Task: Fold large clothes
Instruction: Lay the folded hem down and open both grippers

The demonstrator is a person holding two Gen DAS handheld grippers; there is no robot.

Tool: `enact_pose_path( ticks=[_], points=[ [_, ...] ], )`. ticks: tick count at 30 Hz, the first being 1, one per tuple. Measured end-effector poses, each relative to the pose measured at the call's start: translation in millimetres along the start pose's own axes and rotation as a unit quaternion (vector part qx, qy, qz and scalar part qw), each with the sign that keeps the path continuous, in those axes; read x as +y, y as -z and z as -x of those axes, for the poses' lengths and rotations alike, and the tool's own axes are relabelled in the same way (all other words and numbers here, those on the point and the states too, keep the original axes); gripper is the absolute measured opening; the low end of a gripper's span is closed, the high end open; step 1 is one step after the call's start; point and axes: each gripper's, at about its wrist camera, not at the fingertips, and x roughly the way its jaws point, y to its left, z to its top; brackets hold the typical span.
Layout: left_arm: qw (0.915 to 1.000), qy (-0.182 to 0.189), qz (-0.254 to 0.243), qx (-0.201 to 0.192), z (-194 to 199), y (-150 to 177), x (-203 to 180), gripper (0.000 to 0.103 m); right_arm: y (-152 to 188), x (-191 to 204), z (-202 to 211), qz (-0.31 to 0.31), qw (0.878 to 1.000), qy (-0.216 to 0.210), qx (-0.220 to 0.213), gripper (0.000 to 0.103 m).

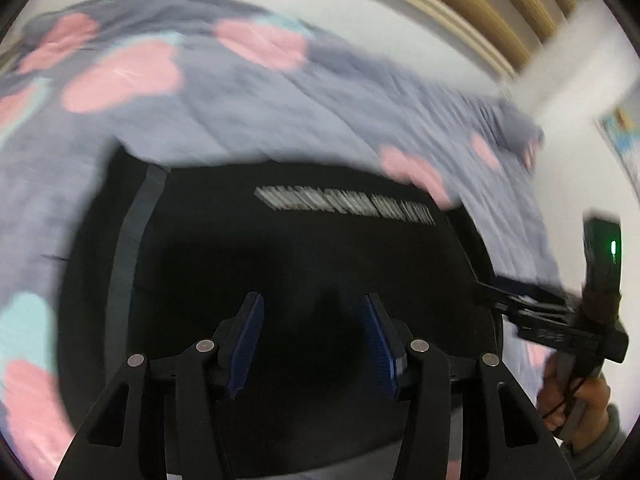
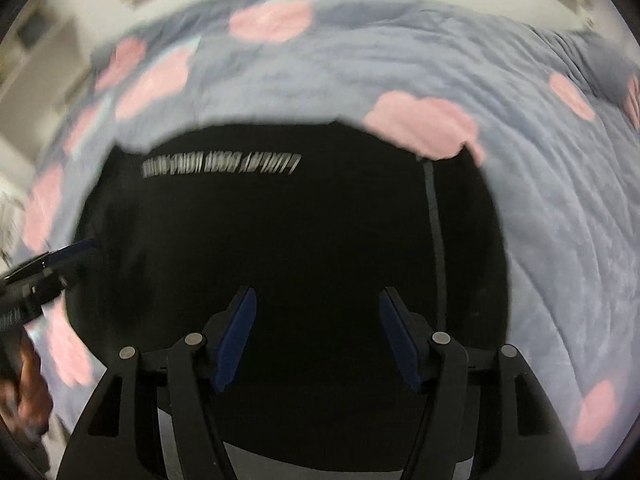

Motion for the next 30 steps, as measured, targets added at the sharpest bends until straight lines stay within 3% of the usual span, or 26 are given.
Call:
enact_pose_path(
  ticks=[2,4,8,11,14,16,20,22,23,27,30],
  points=[
    [0.9994,-0.006,-0.006,0.035,-29.5,13.8,-10.5,0.053,11.0,16.6,-27.5,0.034,0.999,0.031,0.029,0.067],
    [0.9974,-0.043,-0.009,0.057,-57.5,21.4,-11.6,0.053,18.0,17.1,-54.2,0.030,0.997,0.030,0.057,0.068],
    [0.9947,-0.074,-0.019,0.069,-85.3,24.0,-10.8,0.057,22.8,12.6,-69.6,0.020,0.998,0.029,0.052,0.071],
    [0.9942,-0.075,-0.021,0.073,-82.1,20.5,-13.2,0.059,19.9,12.4,-63.5,0.021,0.998,0.025,0.060,0.071],
    [0.9965,-0.049,-0.012,0.066,-61.8,11.5,-13.2,0.059,9.9,3.2,-36.8,-0.006,0.998,-0.016,0.056,0.070],
    [0.9984,-0.031,-0.009,0.047,-42.2,-0.3,-14.7,0.059,-5.9,-1.6,-7.3,-0.018,0.999,-0.039,0.014,0.070],
    [0.9999,-0.014,0.008,0.002,-14.7,-37.2,-15.3,0.059,-45.0,5.2,11.2,0.001,0.999,-0.018,-0.036,0.070],
    [0.9997,-0.014,0.021,0.000,-22.3,-52.8,-11.1,0.059,-61.9,5.2,-5.3,0.001,1.000,-0.006,-0.027,0.070],
    [0.9991,-0.033,0.027,0.011,-35.2,-61.0,-7.1,0.059,-66.9,6.5,-19.3,0.000,1.000,0.001,-0.012,0.070],
    [0.9923,-0.071,0.063,0.080,-91.6,-70.7,17.6,0.059,-73.9,-9.1,-89.7,-0.049,0.996,-0.022,0.065,0.074],
    [0.9904,-0.078,0.066,0.093,-116.9,-73.1,19.6,0.059,-70.9,-18.5,-110.4,-0.057,0.996,-0.023,0.066,0.081]
  ],
)
